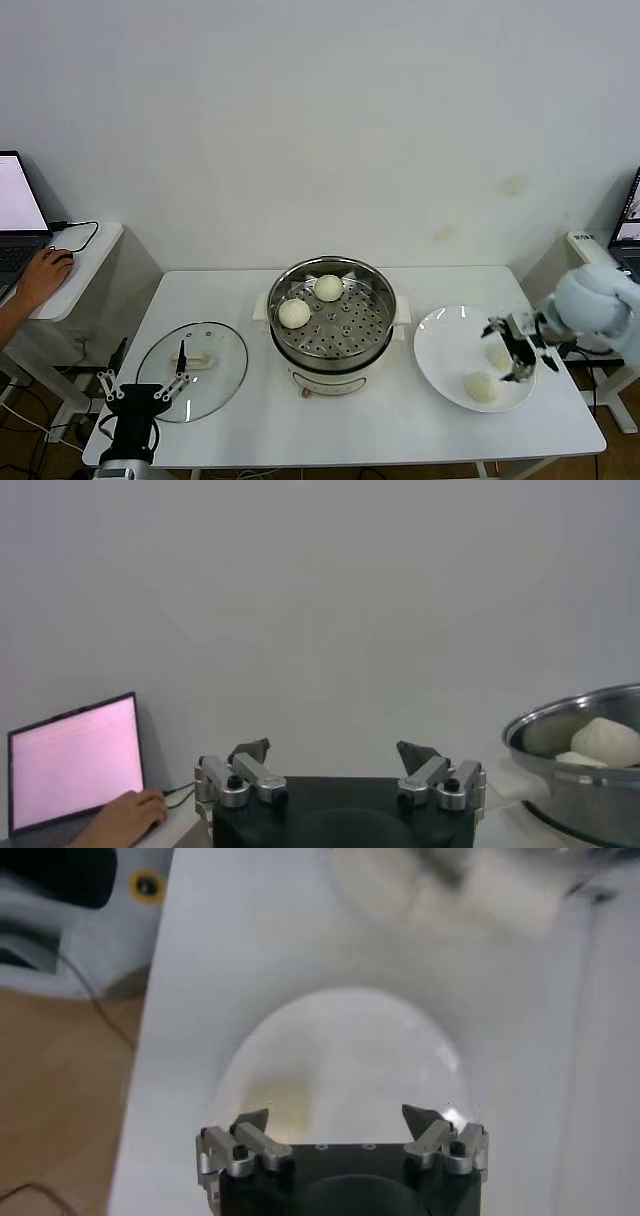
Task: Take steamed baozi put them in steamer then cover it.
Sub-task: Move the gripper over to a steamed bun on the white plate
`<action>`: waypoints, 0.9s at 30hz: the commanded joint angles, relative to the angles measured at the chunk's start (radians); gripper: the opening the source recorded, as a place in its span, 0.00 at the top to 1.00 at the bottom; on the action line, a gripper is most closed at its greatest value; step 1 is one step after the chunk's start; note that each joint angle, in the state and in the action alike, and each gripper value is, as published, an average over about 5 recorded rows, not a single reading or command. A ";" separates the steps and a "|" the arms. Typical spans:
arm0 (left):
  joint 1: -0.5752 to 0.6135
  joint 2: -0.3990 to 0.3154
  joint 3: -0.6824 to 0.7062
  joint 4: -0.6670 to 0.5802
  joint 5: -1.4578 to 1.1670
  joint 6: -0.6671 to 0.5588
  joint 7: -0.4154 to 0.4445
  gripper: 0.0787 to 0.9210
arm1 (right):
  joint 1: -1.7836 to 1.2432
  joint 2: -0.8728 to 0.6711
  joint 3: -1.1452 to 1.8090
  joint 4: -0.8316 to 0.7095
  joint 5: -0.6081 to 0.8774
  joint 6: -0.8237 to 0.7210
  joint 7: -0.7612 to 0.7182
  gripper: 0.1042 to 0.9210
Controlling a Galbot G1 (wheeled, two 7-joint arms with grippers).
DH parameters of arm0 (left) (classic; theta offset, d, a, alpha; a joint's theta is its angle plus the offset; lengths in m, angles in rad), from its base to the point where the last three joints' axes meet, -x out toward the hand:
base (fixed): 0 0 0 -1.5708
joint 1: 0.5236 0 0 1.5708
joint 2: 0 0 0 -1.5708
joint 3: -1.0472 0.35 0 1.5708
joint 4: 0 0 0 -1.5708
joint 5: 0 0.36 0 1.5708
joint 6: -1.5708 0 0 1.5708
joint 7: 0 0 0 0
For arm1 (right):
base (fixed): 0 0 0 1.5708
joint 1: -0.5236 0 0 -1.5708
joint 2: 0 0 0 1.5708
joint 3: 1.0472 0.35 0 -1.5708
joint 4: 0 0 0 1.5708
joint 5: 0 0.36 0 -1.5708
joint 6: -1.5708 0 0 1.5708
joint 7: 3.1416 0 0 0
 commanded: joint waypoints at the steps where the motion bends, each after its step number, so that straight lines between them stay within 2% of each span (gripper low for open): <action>1: 0.002 -0.005 -0.001 0.003 0.004 0.000 0.000 0.12 | -0.236 0.036 0.162 -0.066 -0.100 0.024 0.016 0.12; 20: -0.006 -0.015 -0.007 0.021 0.008 -0.003 0.001 0.12 | -0.246 0.187 0.156 -0.212 -0.126 0.028 0.042 0.12; 27: -0.004 -0.026 -0.005 0.018 0.021 -0.013 0.000 0.12 | -0.246 0.212 0.151 -0.242 -0.119 0.017 0.033 0.18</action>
